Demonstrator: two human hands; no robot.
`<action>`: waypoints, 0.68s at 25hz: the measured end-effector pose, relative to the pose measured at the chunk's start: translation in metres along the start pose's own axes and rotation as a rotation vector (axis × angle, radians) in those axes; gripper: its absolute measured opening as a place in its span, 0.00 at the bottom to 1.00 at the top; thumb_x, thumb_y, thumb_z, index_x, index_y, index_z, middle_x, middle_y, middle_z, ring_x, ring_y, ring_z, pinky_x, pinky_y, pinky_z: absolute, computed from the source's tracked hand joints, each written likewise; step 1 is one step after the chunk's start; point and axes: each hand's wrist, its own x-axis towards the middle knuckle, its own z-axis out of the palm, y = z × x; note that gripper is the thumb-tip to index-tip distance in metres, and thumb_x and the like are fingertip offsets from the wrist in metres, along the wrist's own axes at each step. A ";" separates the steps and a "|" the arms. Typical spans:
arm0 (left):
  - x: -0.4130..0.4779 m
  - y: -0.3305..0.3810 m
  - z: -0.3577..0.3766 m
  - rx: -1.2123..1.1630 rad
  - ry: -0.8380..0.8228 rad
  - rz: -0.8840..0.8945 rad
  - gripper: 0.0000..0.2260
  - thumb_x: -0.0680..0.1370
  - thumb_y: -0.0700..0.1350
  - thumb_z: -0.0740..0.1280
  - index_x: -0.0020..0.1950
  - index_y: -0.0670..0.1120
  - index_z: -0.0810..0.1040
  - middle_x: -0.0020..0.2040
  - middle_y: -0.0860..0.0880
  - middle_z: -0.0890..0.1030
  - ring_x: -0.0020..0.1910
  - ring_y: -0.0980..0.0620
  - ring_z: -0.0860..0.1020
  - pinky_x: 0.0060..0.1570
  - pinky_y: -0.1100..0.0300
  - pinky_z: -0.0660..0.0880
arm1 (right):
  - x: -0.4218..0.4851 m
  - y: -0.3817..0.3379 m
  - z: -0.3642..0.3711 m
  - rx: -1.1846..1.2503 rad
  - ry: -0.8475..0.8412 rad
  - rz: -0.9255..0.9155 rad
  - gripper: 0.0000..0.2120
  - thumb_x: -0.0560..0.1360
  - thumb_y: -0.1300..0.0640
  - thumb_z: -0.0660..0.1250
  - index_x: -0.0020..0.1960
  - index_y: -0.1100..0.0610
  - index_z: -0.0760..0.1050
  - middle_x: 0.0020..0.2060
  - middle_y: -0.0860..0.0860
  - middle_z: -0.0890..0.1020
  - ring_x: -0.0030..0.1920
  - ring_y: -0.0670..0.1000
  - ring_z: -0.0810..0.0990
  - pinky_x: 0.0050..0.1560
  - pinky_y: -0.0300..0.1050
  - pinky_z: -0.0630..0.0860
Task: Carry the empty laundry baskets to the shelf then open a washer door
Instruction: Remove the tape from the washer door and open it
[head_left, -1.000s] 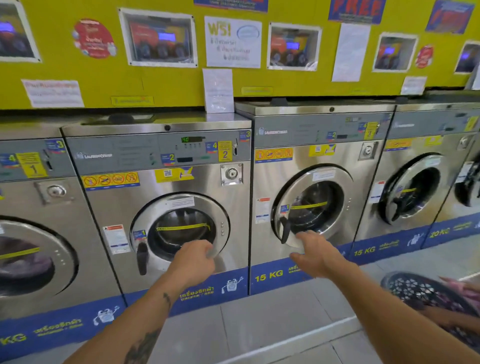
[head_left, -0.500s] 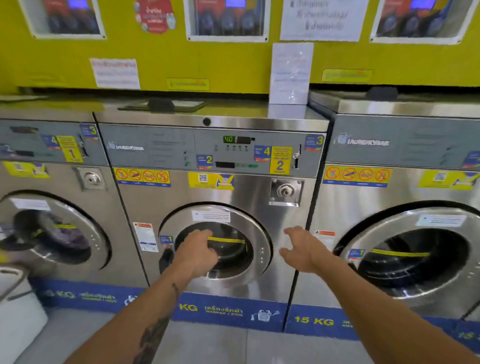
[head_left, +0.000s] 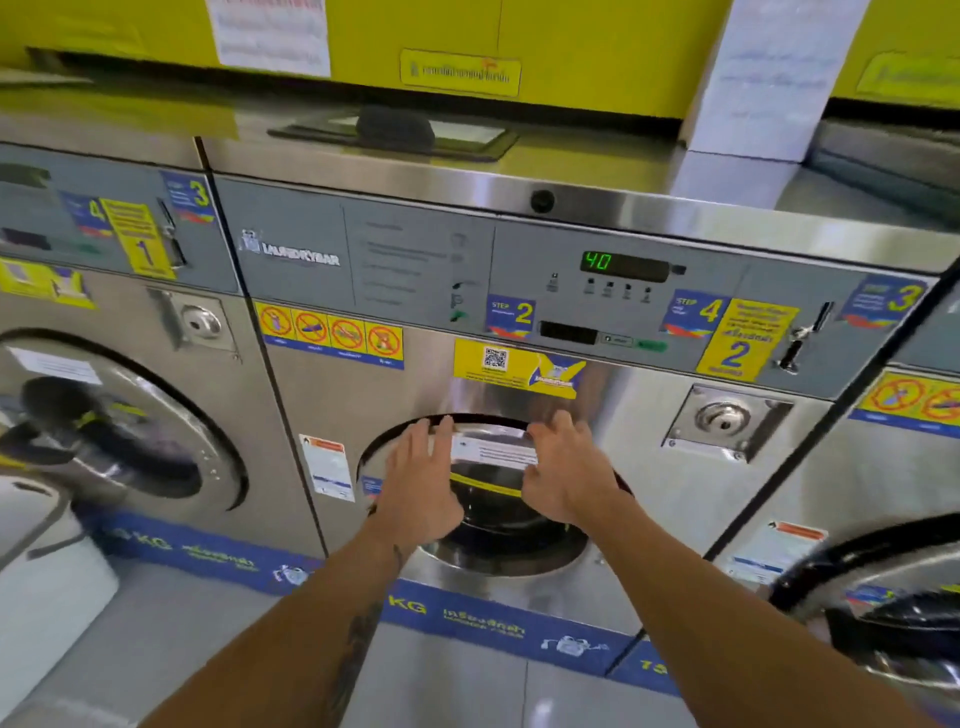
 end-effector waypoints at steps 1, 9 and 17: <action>0.001 -0.007 0.009 0.003 0.037 0.025 0.45 0.67 0.46 0.67 0.78 0.51 0.45 0.78 0.41 0.54 0.76 0.41 0.52 0.74 0.46 0.54 | 0.003 -0.004 0.008 -0.030 0.052 0.032 0.25 0.69 0.50 0.64 0.65 0.55 0.69 0.58 0.55 0.71 0.57 0.59 0.71 0.57 0.54 0.76; -0.005 -0.031 0.032 -0.016 0.310 0.152 0.40 0.65 0.49 0.62 0.77 0.53 0.54 0.69 0.45 0.65 0.69 0.42 0.63 0.66 0.41 0.65 | -0.010 -0.002 0.034 0.042 0.197 0.081 0.31 0.68 0.57 0.67 0.71 0.52 0.65 0.60 0.53 0.71 0.59 0.57 0.71 0.53 0.52 0.78; -0.031 -0.043 0.000 0.024 0.201 0.290 0.38 0.67 0.39 0.65 0.77 0.49 0.59 0.69 0.44 0.68 0.63 0.42 0.66 0.61 0.44 0.70 | -0.031 -0.004 0.032 -0.104 0.047 0.063 0.47 0.67 0.53 0.71 0.79 0.52 0.50 0.71 0.55 0.63 0.70 0.59 0.65 0.69 0.53 0.68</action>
